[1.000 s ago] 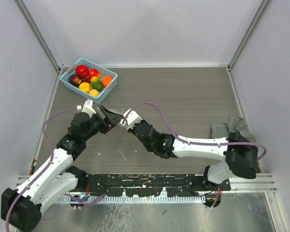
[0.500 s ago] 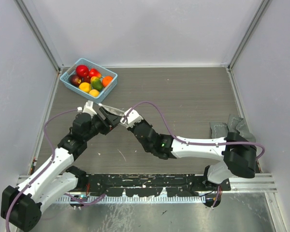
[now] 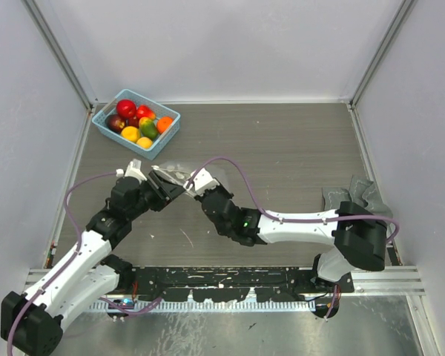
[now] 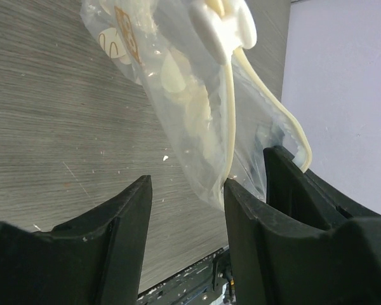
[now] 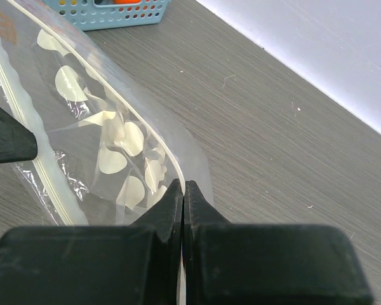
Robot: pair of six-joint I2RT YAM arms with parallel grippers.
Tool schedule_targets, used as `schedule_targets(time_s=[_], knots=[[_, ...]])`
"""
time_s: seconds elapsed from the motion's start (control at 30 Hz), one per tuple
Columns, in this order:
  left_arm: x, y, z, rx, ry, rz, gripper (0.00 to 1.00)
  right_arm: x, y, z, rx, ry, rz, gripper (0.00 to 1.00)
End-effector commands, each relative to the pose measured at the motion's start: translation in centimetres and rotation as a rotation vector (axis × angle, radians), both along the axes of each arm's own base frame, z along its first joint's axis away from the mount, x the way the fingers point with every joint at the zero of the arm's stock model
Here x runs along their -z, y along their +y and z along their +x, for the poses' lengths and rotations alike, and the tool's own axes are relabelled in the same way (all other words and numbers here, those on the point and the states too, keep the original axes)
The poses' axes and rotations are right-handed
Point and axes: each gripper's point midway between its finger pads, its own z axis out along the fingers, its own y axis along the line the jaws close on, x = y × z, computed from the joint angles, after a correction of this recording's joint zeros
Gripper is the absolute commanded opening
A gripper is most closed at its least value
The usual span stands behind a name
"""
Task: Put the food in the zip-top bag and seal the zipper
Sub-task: Open the zipper of the food storage bag.
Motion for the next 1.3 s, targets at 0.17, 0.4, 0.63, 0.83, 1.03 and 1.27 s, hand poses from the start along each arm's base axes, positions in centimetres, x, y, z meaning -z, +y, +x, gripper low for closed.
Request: schedule_targets(time_s=[0.17, 0.4, 0.63, 0.83, 1.03, 1.27], knots=[[-0.5, -0.4, 0.6, 0.005, -0.037, -0.012, 0.54, -0.7, 1.9, -0.6, -0.025, -0.004, 0.101, 0.01], [-0.3, -1.1, 1.3, 0.014, -0.036, -0.015, 0.55, 0.1, 3.5, -1.3, -0.063, 0.022, 0.122, 0.01], [0.6, -1.5, 1.0, 0.046, -0.024, 0.016, 0.07, 0.3, 3.3, -1.5, -0.102, 0.004, 0.103, 0.11], [0.4, -2.1, 0.4, 0.097, -0.02, 0.032, 0.0, 0.2, 3.3, -0.7, -0.163, 0.015, 0.082, 0.26], [0.1, -2.7, 0.2, 0.133, -0.024, 0.035, 0.0, 0.1, 4.3, -0.4, -0.241, 0.05, 0.094, 0.39], [-0.2, -3.0, 0.2, 0.151, -0.027, 0.046, 0.0, 0.9, 3.6, 0.7, -0.195, 0.046, 0.067, 0.4]])
